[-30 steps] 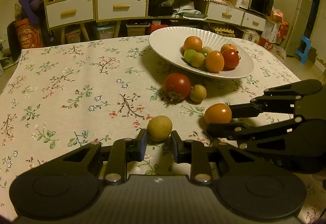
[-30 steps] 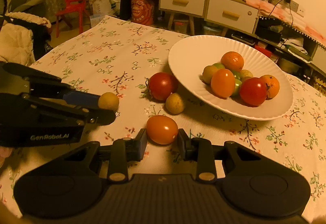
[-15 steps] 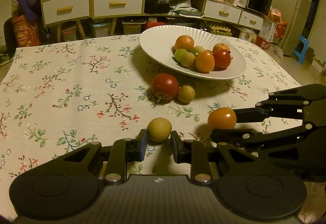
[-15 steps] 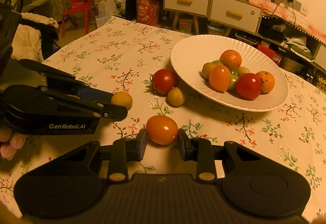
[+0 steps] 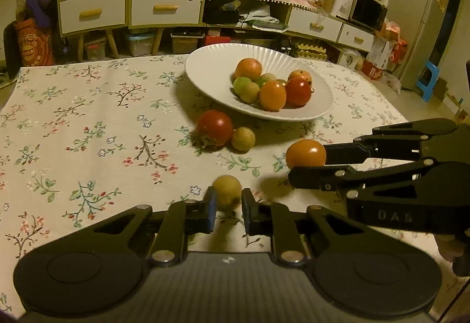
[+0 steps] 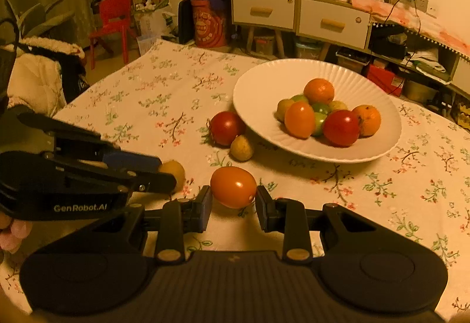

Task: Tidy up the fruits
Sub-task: 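Carry the beige tomato in the left gripper and orange tomato in the right gripper toward the plate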

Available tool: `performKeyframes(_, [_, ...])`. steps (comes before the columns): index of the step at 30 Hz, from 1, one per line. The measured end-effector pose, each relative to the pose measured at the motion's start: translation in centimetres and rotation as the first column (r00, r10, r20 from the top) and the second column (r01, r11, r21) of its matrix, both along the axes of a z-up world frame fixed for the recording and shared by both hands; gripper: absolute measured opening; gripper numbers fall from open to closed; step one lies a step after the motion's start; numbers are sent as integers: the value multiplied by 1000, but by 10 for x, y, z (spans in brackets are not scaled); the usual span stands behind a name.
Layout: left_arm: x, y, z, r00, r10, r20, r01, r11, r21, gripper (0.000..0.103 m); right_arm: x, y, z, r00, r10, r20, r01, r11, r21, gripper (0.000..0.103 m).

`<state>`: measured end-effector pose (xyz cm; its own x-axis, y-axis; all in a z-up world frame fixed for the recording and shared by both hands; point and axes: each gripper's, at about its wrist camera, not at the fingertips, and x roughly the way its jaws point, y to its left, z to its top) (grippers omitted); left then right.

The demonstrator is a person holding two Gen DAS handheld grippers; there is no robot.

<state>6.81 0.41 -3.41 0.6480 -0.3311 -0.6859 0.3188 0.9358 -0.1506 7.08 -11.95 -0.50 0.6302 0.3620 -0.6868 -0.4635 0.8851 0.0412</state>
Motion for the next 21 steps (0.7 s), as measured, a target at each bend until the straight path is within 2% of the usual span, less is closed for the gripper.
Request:
performKeyframes(7, [1, -3, -6, 1000, -8, -5, 8, 1000, 14, 16, 9, -13, 2, 999, -48, -12, 49, 998, 29, 28])
performKeyframes(11, [3, -2, -12, 1000, 13, -14, -12, 1000, 18, 31, 10, -15, -4, 998, -60, -30, 60, 998, 20, 28])
performKeyframes(14, [7, -2, -15, 1000, 15, -18, -15, 1000, -2, 36, 8, -15, -6, 998, -55, -33, 55, 998, 13, 28])
performKeyframes(20, [15, -7, -15, 1000, 18, -8, -18, 1000, -5, 37, 7, -15, -8, 998, -52, -39, 52, 999, 6, 28])
performKeyframes(21, [16, -9, -15, 1000, 15, -8, -15, 1000, -1, 31, 7, -15, -9, 998, -52, -41, 53, 999, 4, 28])
